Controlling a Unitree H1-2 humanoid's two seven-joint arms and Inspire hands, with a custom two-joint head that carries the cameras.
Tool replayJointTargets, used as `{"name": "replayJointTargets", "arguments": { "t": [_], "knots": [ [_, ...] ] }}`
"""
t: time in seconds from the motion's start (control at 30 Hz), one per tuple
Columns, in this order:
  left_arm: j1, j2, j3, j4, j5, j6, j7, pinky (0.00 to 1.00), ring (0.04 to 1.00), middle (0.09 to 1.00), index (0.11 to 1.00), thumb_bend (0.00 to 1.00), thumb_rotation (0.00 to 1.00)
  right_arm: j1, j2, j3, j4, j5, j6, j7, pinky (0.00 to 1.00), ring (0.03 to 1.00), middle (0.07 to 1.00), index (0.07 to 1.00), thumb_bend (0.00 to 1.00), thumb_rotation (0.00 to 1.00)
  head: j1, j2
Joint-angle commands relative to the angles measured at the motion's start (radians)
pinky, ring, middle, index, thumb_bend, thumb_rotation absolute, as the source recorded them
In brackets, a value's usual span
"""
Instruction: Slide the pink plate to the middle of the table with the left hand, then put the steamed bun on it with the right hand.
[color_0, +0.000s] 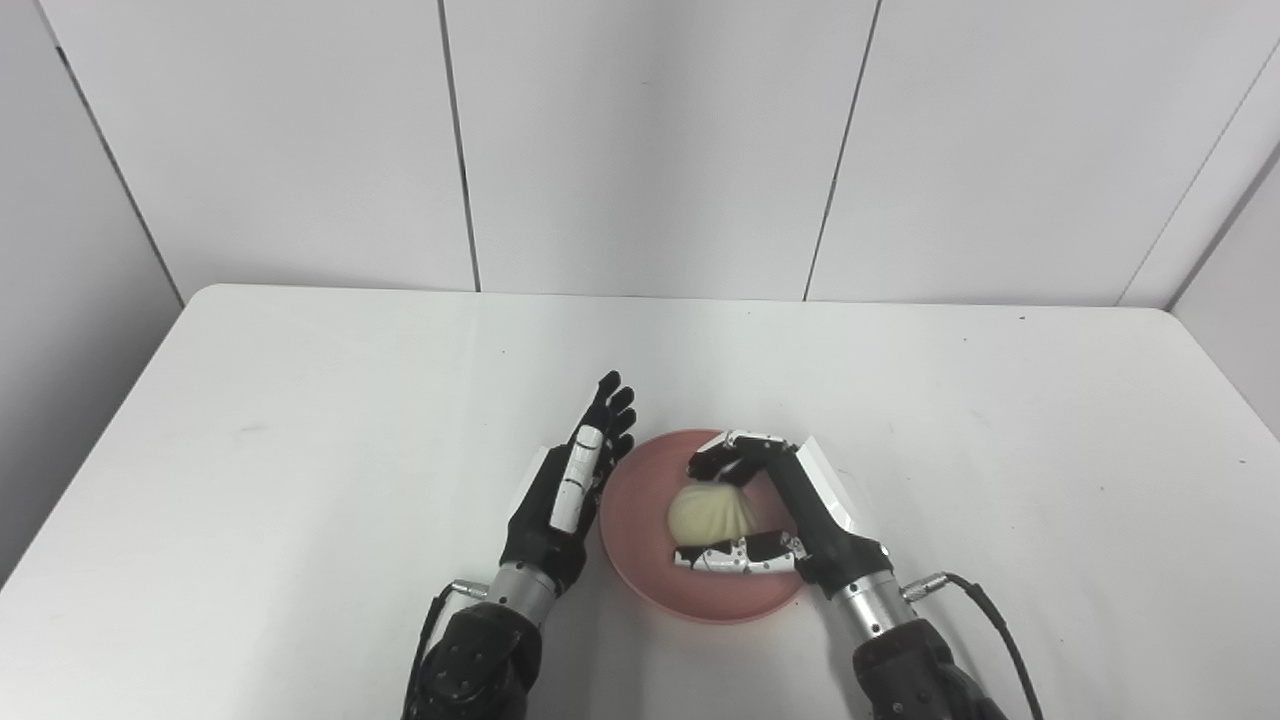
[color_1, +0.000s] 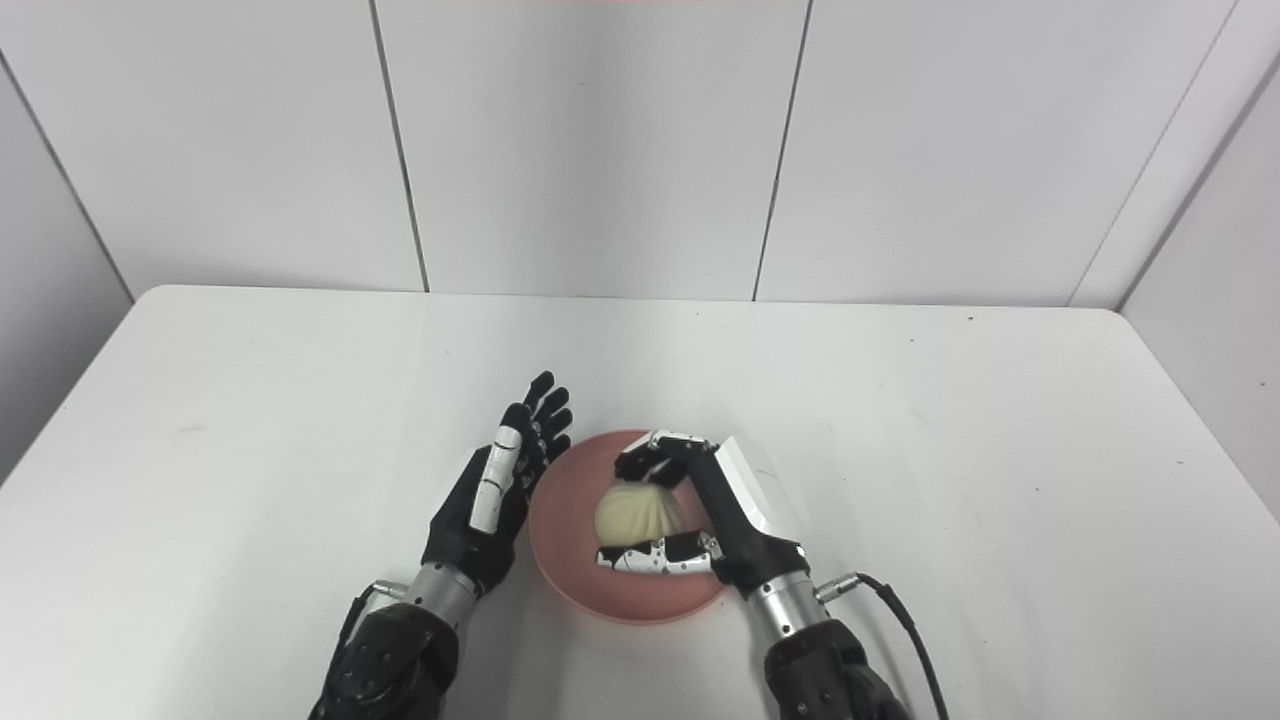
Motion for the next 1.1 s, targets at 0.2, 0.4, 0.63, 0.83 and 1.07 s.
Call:
{"name": "replayJointTargets", "arguments": {
  "t": [0.2, 0.4, 0.63, 0.83, 1.07],
  "knots": [
    [0.002, 0.01, 0.013, 0.0, -0.009, 0.014, 0.003, 1.0, 1.0, 1.0, 1.0, 0.66, 1.0, -0.036, -0.012, -0.017, -0.068, 0.017, -0.044, 0.007, 0.83, 0.919, 0.94, 0.874, 0.61, 0.51, -0.003, -0.003],
    [0.005, 0.017, 0.014, -0.007, -0.007, 0.018, -0.002, 1.0, 1.0, 1.0, 1.0, 0.67, 1.0, -0.036, -0.041, -0.013, -0.09, -0.008, -0.01, 0.062, 0.98, 0.993, 0.996, 0.927, 0.67, 0.62, 0.001, -0.001],
    [0.008, 0.023, 0.013, -0.013, 0.003, 0.011, 0.008, 1.0, 1.0, 1.0, 1.0, 0.68, 1.0, -0.016, -0.051, -0.041, -0.058, -0.009, -0.04, 0.032, 1.0, 0.995, 1.0, 0.95, 0.67, 0.59, 0.005, 0.003],
    [0.015, 0.024, 0.015, -0.038, 0.008, 0.033, 0.016, 1.0, 1.0, 1.0, 1.0, 0.68, 1.0, 0.013, -0.004, -0.125, -0.033, 0.133, -0.032, -0.002, 0.92, 0.983, 1.0, 0.999, 0.66, 0.73, 0.018, 0.001],
    [0.036, 0.014, 0.015, -0.038, 0.051, -0.025, 0.063, 1.0, 1.0, 1.0, 1.0, 0.62, 1.0, 0.058, 0.054, -0.238, -0.016, 0.422, 0.0, 0.03, 0.98, 0.998, 1.0, 1.0, 0.64, 0.85, 0.103, -0.011]
  ]
}}
